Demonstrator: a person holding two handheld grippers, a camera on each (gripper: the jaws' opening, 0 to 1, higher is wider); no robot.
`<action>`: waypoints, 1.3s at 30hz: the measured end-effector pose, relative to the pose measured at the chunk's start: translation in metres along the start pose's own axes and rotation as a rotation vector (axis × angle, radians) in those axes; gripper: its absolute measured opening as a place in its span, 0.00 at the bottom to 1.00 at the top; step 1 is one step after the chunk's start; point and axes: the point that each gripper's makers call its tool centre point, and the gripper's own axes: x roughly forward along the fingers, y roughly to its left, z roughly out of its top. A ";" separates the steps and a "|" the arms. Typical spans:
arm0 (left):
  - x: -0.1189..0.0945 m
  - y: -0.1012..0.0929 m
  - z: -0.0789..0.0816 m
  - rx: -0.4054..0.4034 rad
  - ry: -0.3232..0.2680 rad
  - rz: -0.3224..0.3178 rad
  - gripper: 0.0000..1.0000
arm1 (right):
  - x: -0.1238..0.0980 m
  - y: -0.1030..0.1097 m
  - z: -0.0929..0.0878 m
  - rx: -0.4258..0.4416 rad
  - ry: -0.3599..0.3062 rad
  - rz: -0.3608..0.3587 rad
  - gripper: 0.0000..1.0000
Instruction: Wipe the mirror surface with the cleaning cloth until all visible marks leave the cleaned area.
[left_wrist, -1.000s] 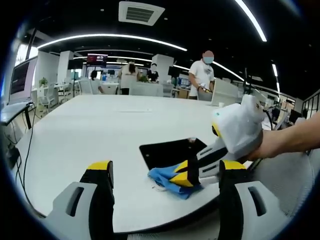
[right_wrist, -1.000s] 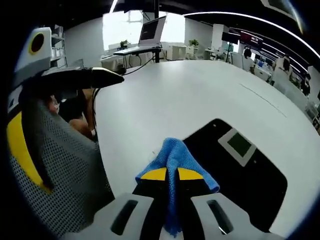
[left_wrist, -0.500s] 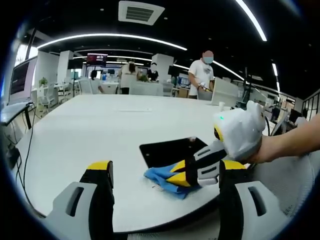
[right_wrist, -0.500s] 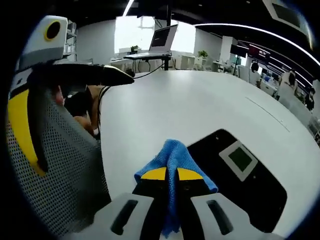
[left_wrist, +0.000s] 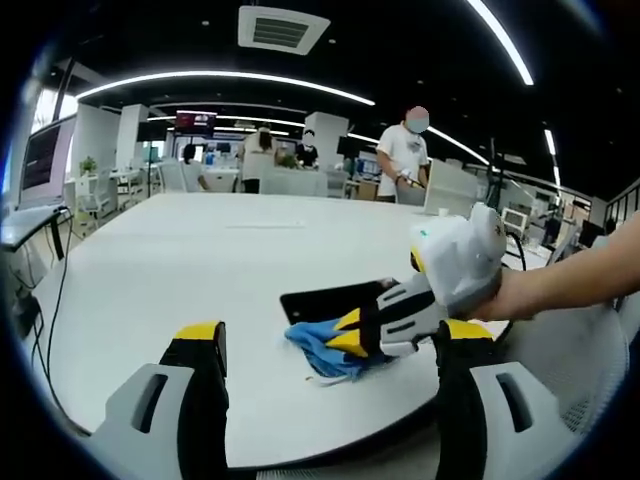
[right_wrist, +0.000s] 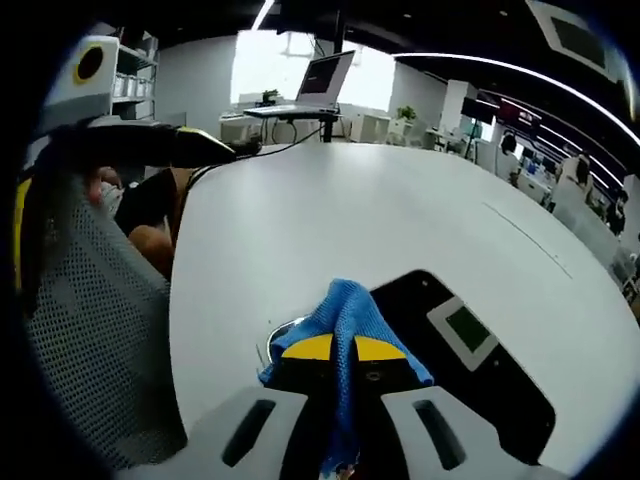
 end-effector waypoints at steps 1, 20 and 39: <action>0.000 0.000 0.000 0.000 0.002 0.000 0.85 | 0.001 -0.003 0.000 0.011 -0.002 -0.005 0.00; 0.000 0.001 -0.001 -0.002 0.004 0.004 0.85 | 0.030 -0.057 0.012 0.020 0.022 -0.063 0.00; 0.001 -0.001 -0.002 -0.004 0.012 -0.004 0.85 | 0.039 -0.078 0.014 0.043 0.048 -0.106 0.00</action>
